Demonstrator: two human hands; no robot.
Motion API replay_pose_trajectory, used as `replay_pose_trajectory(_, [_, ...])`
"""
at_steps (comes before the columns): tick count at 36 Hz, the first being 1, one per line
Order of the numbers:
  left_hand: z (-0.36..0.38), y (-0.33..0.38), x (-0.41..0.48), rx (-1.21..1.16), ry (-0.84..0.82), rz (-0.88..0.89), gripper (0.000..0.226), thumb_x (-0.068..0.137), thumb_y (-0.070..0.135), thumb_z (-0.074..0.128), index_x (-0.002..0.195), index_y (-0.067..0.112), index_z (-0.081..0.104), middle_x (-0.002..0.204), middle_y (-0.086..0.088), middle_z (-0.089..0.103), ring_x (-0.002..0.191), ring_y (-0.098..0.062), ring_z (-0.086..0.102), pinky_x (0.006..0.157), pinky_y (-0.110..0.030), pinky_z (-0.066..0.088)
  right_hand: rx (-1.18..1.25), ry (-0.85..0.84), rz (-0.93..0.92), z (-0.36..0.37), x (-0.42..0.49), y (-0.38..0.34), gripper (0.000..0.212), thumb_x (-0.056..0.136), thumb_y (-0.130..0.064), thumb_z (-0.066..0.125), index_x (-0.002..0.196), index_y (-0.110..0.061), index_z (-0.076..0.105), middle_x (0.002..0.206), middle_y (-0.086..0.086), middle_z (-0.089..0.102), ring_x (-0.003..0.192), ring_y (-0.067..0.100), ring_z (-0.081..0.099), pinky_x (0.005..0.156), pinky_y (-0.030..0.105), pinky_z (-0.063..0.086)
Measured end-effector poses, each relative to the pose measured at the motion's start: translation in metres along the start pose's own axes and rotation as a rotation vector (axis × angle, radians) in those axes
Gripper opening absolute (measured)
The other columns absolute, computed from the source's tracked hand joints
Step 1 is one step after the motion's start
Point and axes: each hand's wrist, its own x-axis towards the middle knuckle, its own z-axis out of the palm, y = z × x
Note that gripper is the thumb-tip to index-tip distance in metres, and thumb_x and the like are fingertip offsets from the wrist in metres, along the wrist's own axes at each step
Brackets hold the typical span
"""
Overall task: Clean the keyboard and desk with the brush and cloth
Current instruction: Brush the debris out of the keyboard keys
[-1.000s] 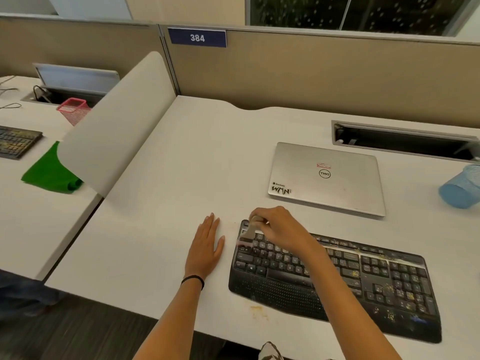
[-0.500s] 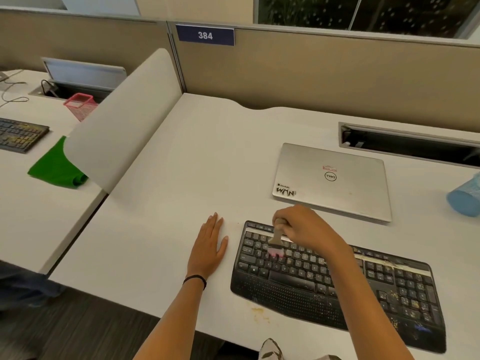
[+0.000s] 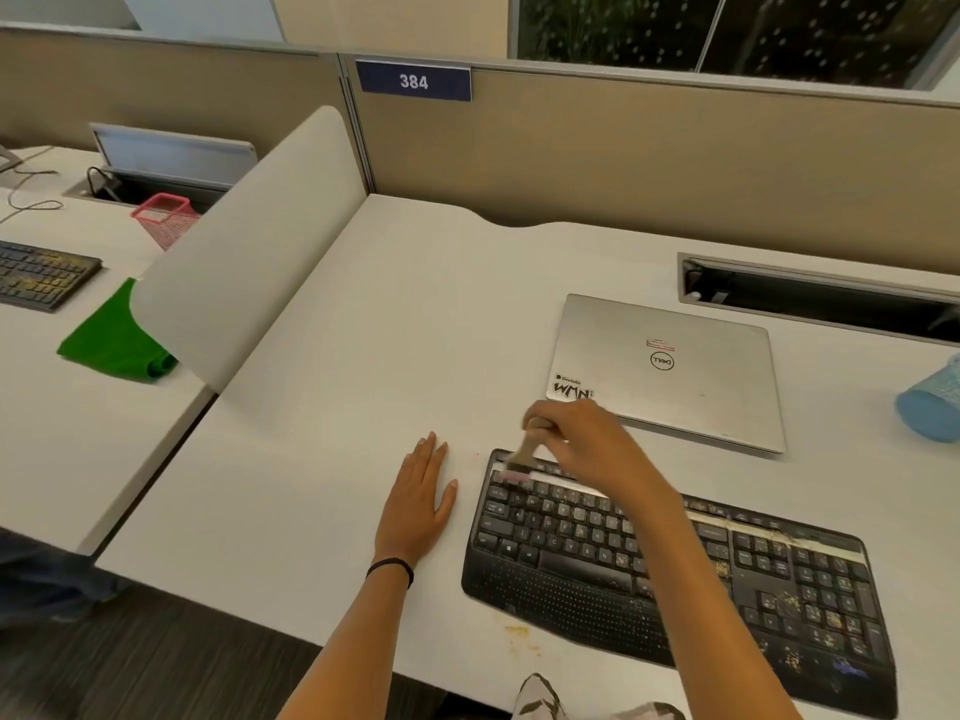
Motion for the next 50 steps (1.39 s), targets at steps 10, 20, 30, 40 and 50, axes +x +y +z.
replay_pose_trajectory(10, [0.001,-0.001,0.000,-0.001,-0.006,0.007,0.067,0.093,0.052,0.016,0.150,0.018,0.016,0.157,0.006,0.004,0.143,-0.003,-0.004,0.115,-0.017,-0.006,-0.204,-0.144,0.129,-0.017,-0.012,0.022,0.019,0.092,-0.012,0.048,0.100,-0.015,0.065,0.096,-0.002,0.067,0.080,0.011,0.052,0.060,0.021,0.034])
replay_pose_trajectory(20, [-0.001,0.002,0.000,-0.002,-0.004,-0.002,0.068,0.093,0.055,0.017,0.150,0.017,0.019,0.157,0.005,0.005,0.144,-0.005,-0.001,0.115,-0.017,-0.006,-0.008,-0.069,-0.113,0.017,0.007,-0.013,0.020,0.090,-0.007,0.054,0.103,-0.010,0.068,0.091,0.002,0.072,0.069,0.008,0.056,0.065,0.017,0.041])
replay_pose_trajectory(30, [0.000,-0.001,0.001,0.003,-0.007,0.005,0.071,0.093,0.058,0.013,0.150,0.017,0.019,0.157,0.006,0.006,0.145,-0.007,0.001,0.118,-0.025,0.003,0.044,-0.025,-0.003,0.008,-0.002,-0.001,0.019,0.090,-0.009,0.052,0.100,-0.013,0.068,0.086,-0.006,0.069,0.067,0.005,0.055,0.061,0.014,0.034])
replay_pose_trajectory(40, [-0.002,0.002,0.000,-0.014,-0.002,0.002,0.065,0.094,0.050,0.020,0.149,0.015,0.020,0.157,0.004,0.008,0.144,-0.009,0.003,0.115,-0.015,-0.006,-0.093,-0.088,0.141,-0.020,-0.024,0.021,0.019,0.092,-0.013,0.049,0.098,-0.014,0.067,0.071,-0.010,0.058,0.051,-0.002,0.041,0.050,0.014,0.025])
replay_pose_trajectory(50, [-0.001,0.001,0.000,-0.003,0.000,0.002,0.067,0.093,0.052,0.018,0.150,0.016,0.019,0.157,0.003,0.008,0.145,-0.008,0.003,0.115,-0.017,-0.004,0.151,0.126,0.335,0.005,-0.017,0.012,0.018,0.088,-0.006,0.049,0.090,-0.009,0.067,0.064,-0.003,0.057,0.048,0.001,0.045,0.048,0.013,0.031])
